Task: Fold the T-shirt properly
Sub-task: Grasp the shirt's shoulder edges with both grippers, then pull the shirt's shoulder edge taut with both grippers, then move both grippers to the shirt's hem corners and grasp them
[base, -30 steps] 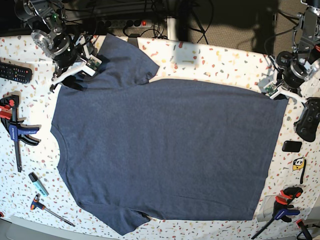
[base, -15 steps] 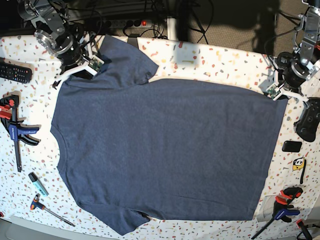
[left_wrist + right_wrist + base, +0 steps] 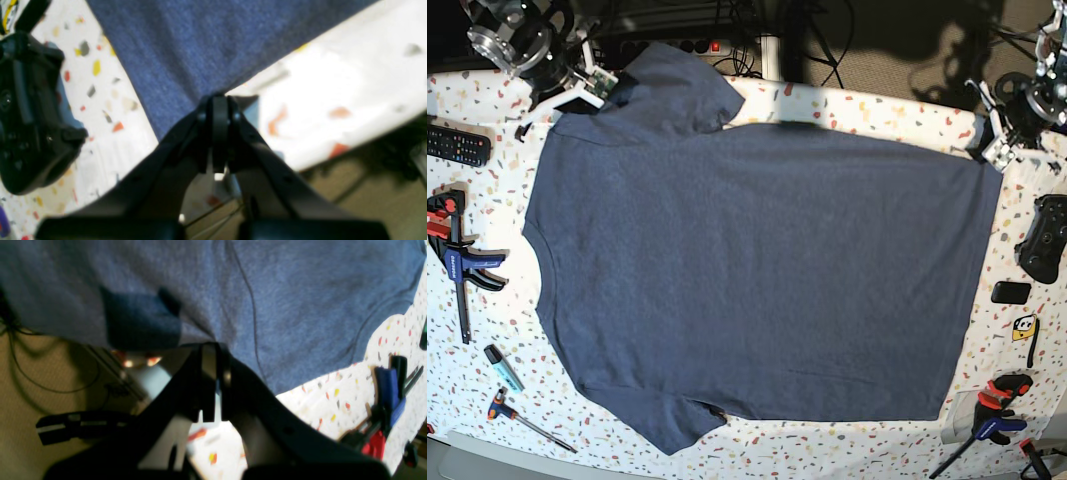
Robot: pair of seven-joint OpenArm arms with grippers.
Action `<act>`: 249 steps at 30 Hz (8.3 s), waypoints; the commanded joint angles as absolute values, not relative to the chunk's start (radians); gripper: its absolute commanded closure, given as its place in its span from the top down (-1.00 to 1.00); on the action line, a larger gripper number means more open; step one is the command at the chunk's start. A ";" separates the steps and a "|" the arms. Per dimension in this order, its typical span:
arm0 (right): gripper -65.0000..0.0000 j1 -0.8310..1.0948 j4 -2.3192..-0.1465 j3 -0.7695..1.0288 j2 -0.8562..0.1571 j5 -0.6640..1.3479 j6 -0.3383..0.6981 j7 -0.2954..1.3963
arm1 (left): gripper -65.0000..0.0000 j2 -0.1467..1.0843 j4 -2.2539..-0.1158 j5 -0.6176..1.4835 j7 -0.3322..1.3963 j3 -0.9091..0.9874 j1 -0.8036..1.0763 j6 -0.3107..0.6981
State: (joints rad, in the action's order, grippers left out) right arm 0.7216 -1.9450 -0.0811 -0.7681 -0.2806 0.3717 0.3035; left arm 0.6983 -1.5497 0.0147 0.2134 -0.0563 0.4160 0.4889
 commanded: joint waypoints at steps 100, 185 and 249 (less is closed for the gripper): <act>-0.49 0.396 -1.779 0.012 -0.690 0.143 0.234 0.279 | -0.60 0.462 -1.579 0.387 0.359 0.097 0.168 0.231; -0.67 0.425 -1.904 0.373 -0.463 0.142 0.377 0.294 | -0.81 0.399 -1.642 0.359 0.357 0.242 0.102 0.397; -0.12 0.255 -1.889 0.339 -0.463 0.221 0.434 0.458 | -1.00 0.287 -0.064 -0.123 0.051 0.241 -0.777 0.538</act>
